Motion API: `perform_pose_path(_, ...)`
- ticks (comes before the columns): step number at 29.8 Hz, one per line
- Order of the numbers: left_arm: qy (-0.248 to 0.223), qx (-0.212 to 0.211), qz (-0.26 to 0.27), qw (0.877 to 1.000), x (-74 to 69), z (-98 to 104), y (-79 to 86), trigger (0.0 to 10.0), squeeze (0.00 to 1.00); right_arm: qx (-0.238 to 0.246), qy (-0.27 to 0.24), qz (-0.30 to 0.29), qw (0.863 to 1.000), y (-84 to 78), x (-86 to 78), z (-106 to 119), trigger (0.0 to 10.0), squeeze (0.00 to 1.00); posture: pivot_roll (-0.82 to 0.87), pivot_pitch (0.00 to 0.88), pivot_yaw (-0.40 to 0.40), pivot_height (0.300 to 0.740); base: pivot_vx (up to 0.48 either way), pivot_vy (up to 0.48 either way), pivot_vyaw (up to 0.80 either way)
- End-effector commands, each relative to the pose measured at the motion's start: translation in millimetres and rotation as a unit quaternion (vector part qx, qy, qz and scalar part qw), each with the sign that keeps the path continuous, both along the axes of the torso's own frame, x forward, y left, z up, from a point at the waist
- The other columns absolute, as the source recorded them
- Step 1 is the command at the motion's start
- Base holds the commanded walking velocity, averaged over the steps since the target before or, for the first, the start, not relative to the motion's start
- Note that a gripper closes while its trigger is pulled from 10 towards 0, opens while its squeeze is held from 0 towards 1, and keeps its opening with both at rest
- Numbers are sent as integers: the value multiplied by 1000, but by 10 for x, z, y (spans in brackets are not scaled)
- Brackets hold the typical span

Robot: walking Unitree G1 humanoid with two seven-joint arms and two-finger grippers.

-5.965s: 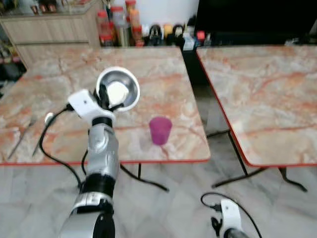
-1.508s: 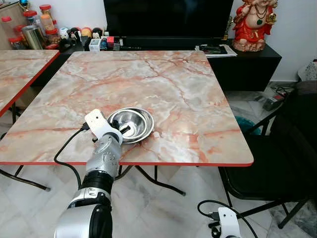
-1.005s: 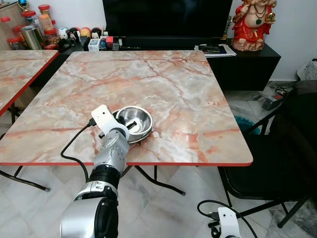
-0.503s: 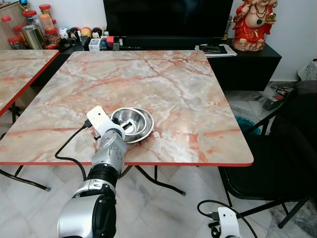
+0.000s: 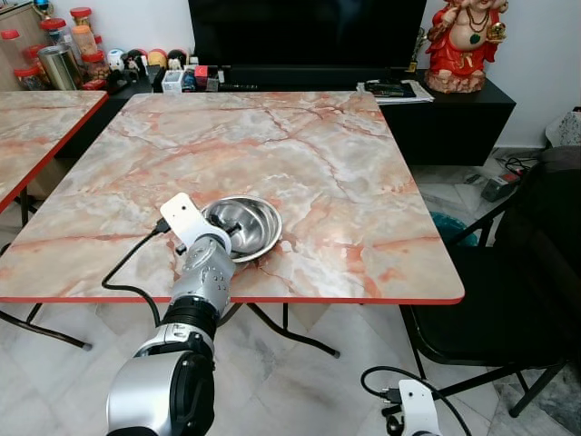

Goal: Setting the table

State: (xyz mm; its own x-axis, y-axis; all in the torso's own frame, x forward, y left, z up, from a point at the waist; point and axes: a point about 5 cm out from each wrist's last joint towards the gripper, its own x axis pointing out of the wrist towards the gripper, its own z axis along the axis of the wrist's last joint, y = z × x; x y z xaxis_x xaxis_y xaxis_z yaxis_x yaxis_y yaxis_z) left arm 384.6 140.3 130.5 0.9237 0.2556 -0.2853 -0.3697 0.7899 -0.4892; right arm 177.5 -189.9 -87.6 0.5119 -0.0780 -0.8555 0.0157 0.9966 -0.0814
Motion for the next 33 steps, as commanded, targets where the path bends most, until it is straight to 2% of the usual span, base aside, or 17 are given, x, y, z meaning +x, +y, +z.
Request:
perform_pose_path(1, -7, 4, 5, 1000, 40, 75, -5, 10000, 0, 1, -4, -3, 1000, -3, 20, 10, 10000, 0, -85, 0, 10, 740, 0, 0, 0)
perform_pose_path(11, 5, 17, -15, 1000, 53, 75, -36, 10000, 0, 1, -4, -3, 1000, 1, 28, 13, 10000, 0, -85, 0, 10, 740, 0, 0, 0)
perform_pose_path(16, 10, 40, -6, 999, 58, 107, 7, 10000, 0, -1, -2, 1, 1000, 2, 29, 13, 10000, 0, -74, 0, 5, 740, 0, 0, 0)
perform_pose_path(26, 13, 53, -13, 998, 46, 168, 77, 10000, 0, -1, -4, 0, 1000, -3, 51, 24, 10000, 0, -69, 0, 3, 740, 0, 0, 0)
perform_pose_path(30, 0, 71, -19, 997, 28, 257, 131, 10000, 0, 0, -6, 0, 1000, -2, 59, 27, 10000, 0, -65, 0, 1, 740, 0, 0, 0)
perform_pose_path(32, -28, 96, -21, 995, 7, 369, 181, 10000, 0, 1, -8, 0, 1000, 3, 66, 30, 10000, 0, -65, 0, 1, 740, 0, 0, 0)
perform_pose_path(33, -65, 115, -20, 991, -8, 474, 217, 10000, 0, 3, -10, -2, 1000, 5, 72, 34, 10000, 0, -57, 0, -3, 740, 0, 0, 0)
